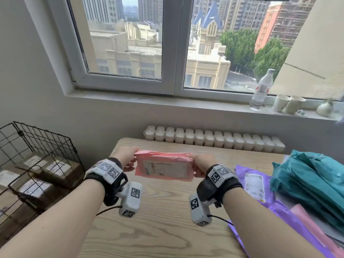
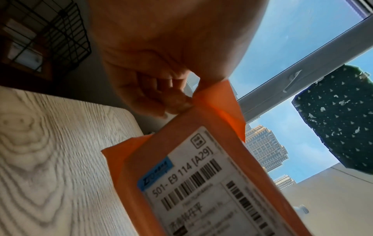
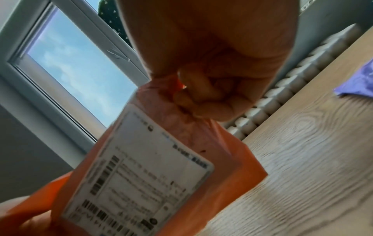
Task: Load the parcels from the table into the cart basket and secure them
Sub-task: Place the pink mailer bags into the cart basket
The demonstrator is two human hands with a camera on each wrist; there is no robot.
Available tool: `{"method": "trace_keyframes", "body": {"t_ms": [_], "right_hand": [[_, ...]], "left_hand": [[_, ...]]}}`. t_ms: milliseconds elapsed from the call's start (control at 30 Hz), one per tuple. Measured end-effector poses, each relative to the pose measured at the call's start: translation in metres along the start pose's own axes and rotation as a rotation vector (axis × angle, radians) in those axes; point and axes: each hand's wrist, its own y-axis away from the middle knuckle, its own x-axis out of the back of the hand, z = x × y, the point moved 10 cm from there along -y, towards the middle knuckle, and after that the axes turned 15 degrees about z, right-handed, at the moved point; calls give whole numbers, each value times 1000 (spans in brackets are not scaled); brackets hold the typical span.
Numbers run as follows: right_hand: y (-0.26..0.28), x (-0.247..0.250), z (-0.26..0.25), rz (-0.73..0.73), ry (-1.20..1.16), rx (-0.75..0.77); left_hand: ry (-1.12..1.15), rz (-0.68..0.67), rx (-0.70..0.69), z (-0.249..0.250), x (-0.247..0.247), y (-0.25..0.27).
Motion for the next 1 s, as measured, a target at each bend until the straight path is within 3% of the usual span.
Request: {"method": "trace_keyframes", "body": {"t_ms": [133,300,400,533,667,800,900,1000], "right_hand": [[15,-24,-18,-44,64,-8],[28,-60,-40,-101,37,-24],[40,-89,-45,-162,41,-57],[57,-132,-58,-212,17,-66],[59,-154,-78,-66,-39,-36],[67,-177,-101,41,-48,120],[84,-206,-117,-16,-99,210],[114,-247,-131,-191,-218,173]], "left_hand": [[75,5,-53,2,28,-12],[183,-171,-158,4,52,-23],[166,-173,-247,3,70,-31],[183,-188,-250,-9,97,-39],[207,-105,-251,-27,130,-57],[296,-63,-241,-38,164,-65],[340,-18,-253,-45,198,-72],[388,94,-223,-64,243,-89]]}}
